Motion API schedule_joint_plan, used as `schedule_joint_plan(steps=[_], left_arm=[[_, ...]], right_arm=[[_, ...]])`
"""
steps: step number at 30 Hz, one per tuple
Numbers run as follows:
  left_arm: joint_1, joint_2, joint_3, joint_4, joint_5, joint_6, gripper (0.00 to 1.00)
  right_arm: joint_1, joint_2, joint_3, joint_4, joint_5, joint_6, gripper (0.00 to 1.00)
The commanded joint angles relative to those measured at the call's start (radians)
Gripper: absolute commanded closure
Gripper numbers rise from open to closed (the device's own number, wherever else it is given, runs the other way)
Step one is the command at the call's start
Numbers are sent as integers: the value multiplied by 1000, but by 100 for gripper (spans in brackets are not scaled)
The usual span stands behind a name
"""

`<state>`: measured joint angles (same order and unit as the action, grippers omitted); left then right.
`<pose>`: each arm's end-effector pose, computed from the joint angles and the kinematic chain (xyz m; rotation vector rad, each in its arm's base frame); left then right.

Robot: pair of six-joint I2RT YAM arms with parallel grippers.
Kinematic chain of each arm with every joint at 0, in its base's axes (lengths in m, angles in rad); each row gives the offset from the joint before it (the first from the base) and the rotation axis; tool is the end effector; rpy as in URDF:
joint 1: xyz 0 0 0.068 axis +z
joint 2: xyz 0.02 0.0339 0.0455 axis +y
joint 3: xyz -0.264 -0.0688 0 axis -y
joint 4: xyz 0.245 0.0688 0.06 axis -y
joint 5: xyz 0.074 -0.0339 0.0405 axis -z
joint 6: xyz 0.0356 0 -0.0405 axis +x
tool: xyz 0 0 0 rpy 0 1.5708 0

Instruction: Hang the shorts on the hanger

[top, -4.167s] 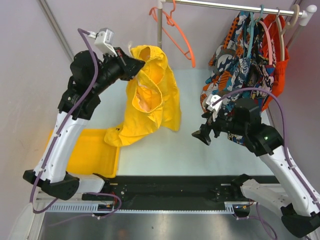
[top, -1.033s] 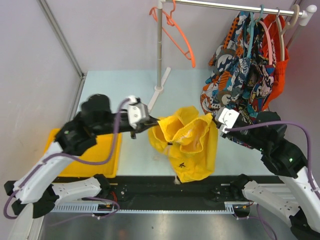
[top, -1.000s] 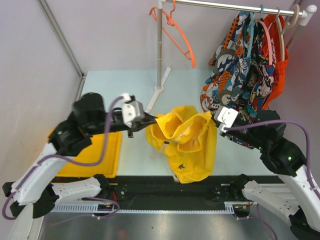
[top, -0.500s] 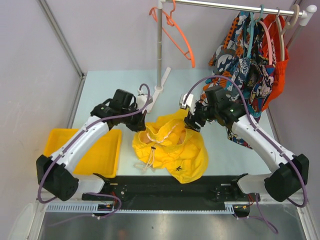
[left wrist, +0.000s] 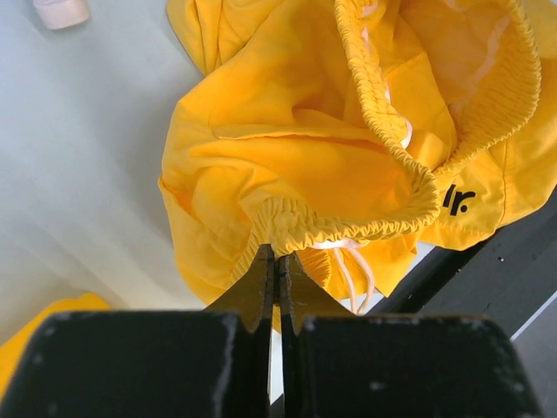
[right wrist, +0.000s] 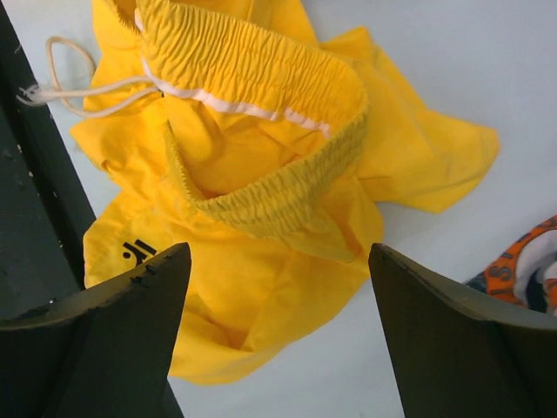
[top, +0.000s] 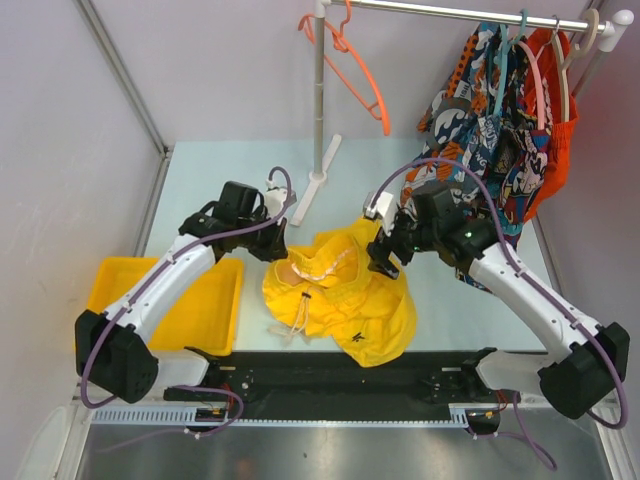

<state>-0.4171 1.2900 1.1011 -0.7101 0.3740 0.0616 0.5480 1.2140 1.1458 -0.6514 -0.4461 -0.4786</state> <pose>0.2374 -0.1194 0.2962 0.7464 2.3682 -0.6143 0.2106 0.1465 0.3341 -1.3075 1.8479 0.5459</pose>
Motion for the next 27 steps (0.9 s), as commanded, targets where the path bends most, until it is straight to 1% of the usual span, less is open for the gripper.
schedule_joint_plan(steps=[1, 4, 7, 9, 10, 11, 12, 13, 14, 15, 16, 17, 18, 19, 20, 21, 22, 23, 24, 25, 26, 27], left_arm=[[11, -46, -14, 34, 40, 15, 100], [14, -49, -18, 37, 36, 15, 100], [18, -49, -24, 37, 37, 14, 100], [26, -49, -26, 35, 45, 15, 100], [29, -46, -26, 34, 45, 17, 100], [34, -49, -26, 32, 46, 18, 100], [35, -47, -26, 29, 46, 29, 100], [44, -50, -27, 26, 46, 38, 100], [49, -55, -27, 24, 40, 49, 100], [63, -58, -27, 15, 36, 76, 100], [70, -60, -24, 9, 32, 95, 100], [80, -63, -23, 1, 28, 119, 97], [105, -70, -24, -9, 26, 163, 92], [122, -78, -27, -12, 31, 185, 80], [139, -84, -29, -15, 48, 213, 73], [173, -102, -32, -28, 90, 278, 65], [187, -113, -37, -40, 129, 324, 42], [201, -126, -43, -51, 158, 371, 31], [221, -156, -49, -70, 227, 473, 25], [224, -173, -67, -81, 253, 531, 20], [225, -198, -84, -81, 279, 581, 18], [224, -222, -102, -57, 314, 663, 1]], right_arm=[[85, 16, -49, 94, 40, -40, 10], [144, 51, -78, 169, 79, -101, 8], [193, 105, -96, 211, 109, -159, 5], [211, 133, -107, 219, 141, -222, 5], [223, 153, -113, 219, 165, -248, 11], [224, 159, -115, 219, 176, -267, 20], [222, 163, -115, 222, 191, -276, 34], [219, 157, -115, 223, 223, -276, 71], [210, 148, -115, 219, 237, -276, 86], [205, 134, -115, 211, 247, -273, 99], [198, 115, -115, 182, 254, -273, 100], [176, 70, -115, 162, 244, -276, 100], [165, 40, -115, 142, 238, -281, 100], [152, 10, -115, 113, 228, -285, 100], [121, -49, -115, 101, 222, -290, 100], [103, -79, -115, 79, 213, -299, 100], [86, -106, -115, 73, 186, -314, 100], [70, -138, -115, 65, 175, -324, 100], [55, -187, -115, 49, 166, -336, 100], [52, -209, -113, 39, 156, -359, 100], [55, -226, -115, 30, 150, -370, 100], [53, -252, -115, 15, 141, -374, 100]])
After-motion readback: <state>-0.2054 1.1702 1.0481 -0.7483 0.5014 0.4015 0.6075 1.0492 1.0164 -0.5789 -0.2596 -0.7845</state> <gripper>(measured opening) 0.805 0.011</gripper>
